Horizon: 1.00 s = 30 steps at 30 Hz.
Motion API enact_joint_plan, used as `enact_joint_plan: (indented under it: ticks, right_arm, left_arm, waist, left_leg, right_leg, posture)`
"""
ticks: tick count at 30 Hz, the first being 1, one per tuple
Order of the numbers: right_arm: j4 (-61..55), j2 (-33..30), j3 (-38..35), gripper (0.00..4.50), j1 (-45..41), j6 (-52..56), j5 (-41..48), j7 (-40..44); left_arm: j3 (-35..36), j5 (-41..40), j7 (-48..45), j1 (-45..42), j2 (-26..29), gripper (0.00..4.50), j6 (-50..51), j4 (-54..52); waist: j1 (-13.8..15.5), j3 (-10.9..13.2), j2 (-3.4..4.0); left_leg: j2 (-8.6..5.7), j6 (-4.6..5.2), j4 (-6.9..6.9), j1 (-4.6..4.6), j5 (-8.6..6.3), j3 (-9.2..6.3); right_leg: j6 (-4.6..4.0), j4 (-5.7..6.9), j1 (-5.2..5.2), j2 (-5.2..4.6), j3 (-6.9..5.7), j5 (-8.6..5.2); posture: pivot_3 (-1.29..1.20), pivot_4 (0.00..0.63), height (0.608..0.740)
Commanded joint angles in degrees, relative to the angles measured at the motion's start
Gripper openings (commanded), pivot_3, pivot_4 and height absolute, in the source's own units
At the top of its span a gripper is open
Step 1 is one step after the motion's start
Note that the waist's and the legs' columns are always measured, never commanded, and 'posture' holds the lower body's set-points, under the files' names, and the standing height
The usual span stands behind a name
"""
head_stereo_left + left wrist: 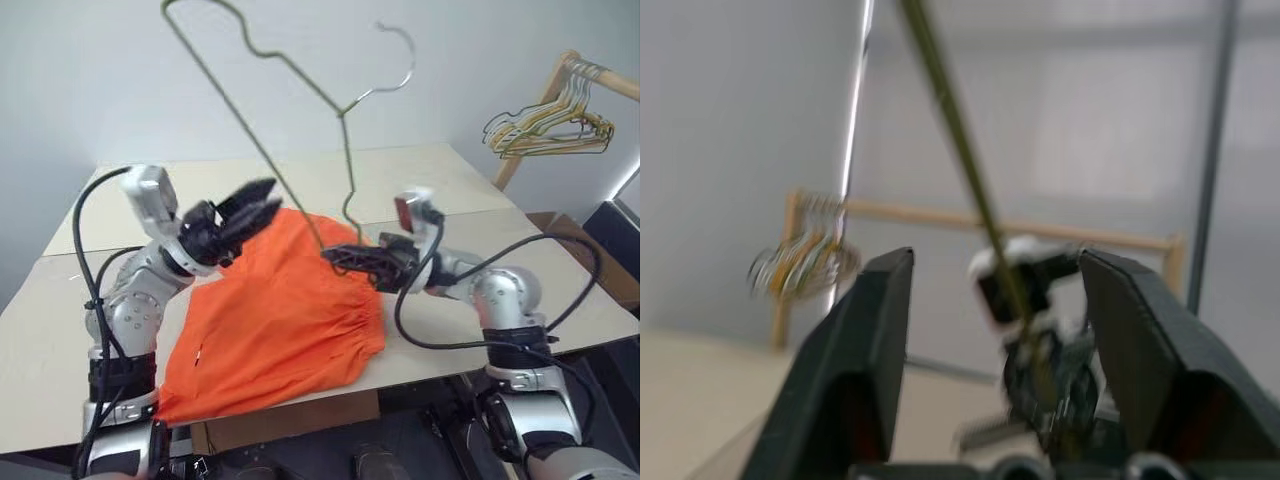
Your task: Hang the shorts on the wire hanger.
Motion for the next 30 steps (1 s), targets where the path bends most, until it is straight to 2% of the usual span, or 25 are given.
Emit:
enact_joint_plan:
  ticks: [1,2,3,6,9,13,18,22,25,30]
  right_arm:
    - [-5.98,-5.13,-7.28,0.00,4.34,5.25,6.13,-3.69]
    - [-7.04,-6.95,-8.84,0.00,5.86,6.95,7.65,-4.79]
    - [-7.82,-8.02,-9.77,0.00,6.83,8.06,8.88,-5.74]
    - [-8.03,-13.68,-13.09,0.00,10.80,16.08,12.20,-11.49]
    - [-10.24,-20.66,-16.48,0.00,18.51,21.99,14.19,-13.37]
    - [-9.35,-25.10,-21.32,0.00,26.06,28.41,17.23,-17.33]
    - [-6.95,-32.68,-25.70,0.00,39.33,32.20,18.61,-8.94]
    - [-4.46,-37.26,-25.61,0.00,47.71,29.12,14.82,-0.75]
    - [-2.82,-39.18,-23.69,0.00,51.13,26.02,11.54,3.07]
    - [-2.27,-37.56,-20.79,0.00,52.15,24.30,9.13,3.92]
  left_arm:
    - [-3.90,11.50,-0.86,1.90,6.19,3.93,-4.77,-0.88]
    - [-5.12,14.55,-0.72,2.19,7.73,4.27,-6.05,-0.77]
    - [-5.80,16.26,-0.59,2.38,8.56,4.43,-6.86,-0.78]
    - [-9.66,23.79,-3.32,3.74,12.96,4.43,-11.70,-1.56]
    - [-14.59,32.05,-6.01,5.62,18.21,4.43,-16.45,-4.03]
    - [-15.98,34.32,-8.67,6.74,20.94,4.43,-19.52,-5.52]
    - [-16.64,34.12,-13.52,6.91,23.23,4.43,-20.27,-6.29]
    - [-17.40,34.66,-15.00,6.75,23.46,4.43,-20.88,-5.84]
    - [-17.83,34.63,-15.83,6.44,23.36,4.43,-20.57,-5.84]
    - [-17.60,33.77,-17.14,6.59,23.70,4.43,-19.55,-6.94]
  waist:
    - [0.07,0.01,0.02]
    - [0.17,0.02,0.02]
    - [0.22,0.03,0.04]
    - [0.16,0.05,0.06]
    - [0.16,0.05,0.06]
    - [0.11,0.11,0.15]
    - [0.10,0.13,0.15]
    - [-0.11,0.13,0.15]
    - [-0.22,0.12,0.15]
    - [-0.23,0.13,0.15]
  left_leg:
    - [0.00,0.00,-0.01,0.00,0.00,-0.01]
    - [-0.01,0.00,-0.03,0.00,0.00,0.00]
    - [-0.02,0.00,-0.02,-0.02,0.00,0.02]
    - [-0.04,0.00,-0.01,-0.03,0.00,0.12]
    - [0.00,0.01,-0.07,0.01,-0.01,0.19]
    - [0.03,0.06,-0.14,-0.04,-0.04,0.37]
    - [0.03,0.13,-0.10,-0.04,-0.07,0.41]
    - [0.06,0.16,-0.08,0.03,-0.09,0.44]
    - [0.09,0.18,-0.08,0.05,-0.10,0.45]
    - [0.10,0.19,-0.08,0.04,-0.11,0.46]
  right_leg:
    - [0.00,-0.01,0.01,0.00,-0.02,-0.01]
    - [0.00,-0.02,0.01,-0.01,-0.02,-0.01]
    - [-0.01,-0.04,0.01,-0.03,-0.03,-0.01]
    - [0.00,-0.07,0.01,-0.12,0.00,-0.01]
    - [-0.03,-0.11,0.03,-0.07,-0.01,-0.04]
    - [-0.04,-0.18,-0.02,-0.09,0.02,-0.09]
    - [0.13,-0.28,0.05,-0.12,0.09,-0.15]
    - [0.56,-0.40,0.14,-0.10,0.21,-0.34]
    - [0.60,-0.45,0.16,-0.06,0.22,-0.33]
    - [0.63,-0.49,0.14,-0.06,0.23,-0.32]
  posture:
    - [-0.09,0.000,0.740]
    - [-0.09,0.000,0.740]
    - [-0.09,0.000,0.740]
    - [-0.10,0.000,0.740]
    - [-0.11,0.000,0.740]
    - [-0.13,0.000,0.740]
    - [-0.15,0.000,0.740]
    - [-0.16,0.000,0.740]
    - [-0.16,0.000,0.740]
    - [-0.16,0.000,0.740]
